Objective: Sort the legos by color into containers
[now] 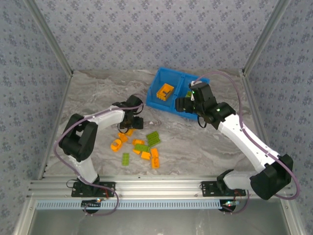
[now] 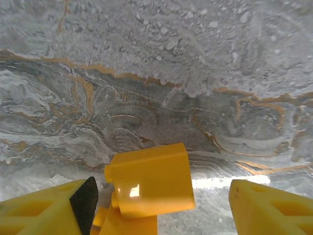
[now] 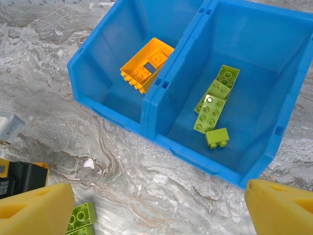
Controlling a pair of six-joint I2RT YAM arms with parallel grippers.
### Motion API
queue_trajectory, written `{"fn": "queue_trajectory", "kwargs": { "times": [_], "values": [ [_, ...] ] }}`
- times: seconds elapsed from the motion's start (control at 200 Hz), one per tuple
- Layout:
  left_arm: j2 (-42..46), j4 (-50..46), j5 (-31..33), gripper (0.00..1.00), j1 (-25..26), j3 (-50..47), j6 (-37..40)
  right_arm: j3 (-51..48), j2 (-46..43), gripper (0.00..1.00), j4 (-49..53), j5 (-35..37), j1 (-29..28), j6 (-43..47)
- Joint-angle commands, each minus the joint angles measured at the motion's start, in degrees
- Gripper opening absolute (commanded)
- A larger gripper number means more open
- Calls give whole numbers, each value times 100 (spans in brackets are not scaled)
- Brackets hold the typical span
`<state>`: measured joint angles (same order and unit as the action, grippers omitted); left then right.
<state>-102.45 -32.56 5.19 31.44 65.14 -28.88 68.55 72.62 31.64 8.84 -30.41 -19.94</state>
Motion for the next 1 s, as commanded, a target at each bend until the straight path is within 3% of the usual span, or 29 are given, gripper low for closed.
{"fn": "queue_trajectory", "kwargs": {
  "times": [0.0,0.095,0.335,0.47,0.715,0.994],
  "values": [
    [-189,-19,-53,69,-42,114,-195,-143,-118,93,71,153,-32,129],
    [-320,94,-76,65,-43,14,-264,-190,-123,93,62,153,-35,149],
    [-306,321,-137,45,-38,-181,-324,-185,-117,93,123,181,-34,145],
    [29,109,-91,41,-25,91,-190,-76,-159,93,210,153,-46,116],
    [415,-256,179,39,231,1593,473,-193,-564,93,103,260,-152,-125],
    [-1041,32,404,34,427,3732,1480,-457,-861,93,205,407,-281,-228]
  ]
}}
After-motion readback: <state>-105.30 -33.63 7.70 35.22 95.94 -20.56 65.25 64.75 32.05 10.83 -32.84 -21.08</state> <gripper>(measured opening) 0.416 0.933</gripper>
